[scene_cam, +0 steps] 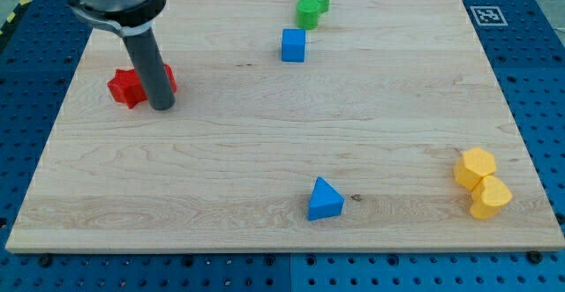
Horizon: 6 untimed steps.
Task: Slide the red circle towards the top left
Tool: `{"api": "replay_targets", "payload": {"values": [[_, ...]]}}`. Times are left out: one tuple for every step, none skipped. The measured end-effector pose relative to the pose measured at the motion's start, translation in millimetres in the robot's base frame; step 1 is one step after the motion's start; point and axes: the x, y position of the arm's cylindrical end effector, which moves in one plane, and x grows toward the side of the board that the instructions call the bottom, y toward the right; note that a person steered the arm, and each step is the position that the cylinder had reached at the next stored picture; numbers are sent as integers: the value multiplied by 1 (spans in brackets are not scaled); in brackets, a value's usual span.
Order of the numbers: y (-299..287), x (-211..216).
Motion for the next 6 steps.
{"api": "replay_targets", "payload": {"values": [[-2, -17], [-10, -42], [-34, -64], [-43, -92], [-38, -110], [-30, -115]]}}
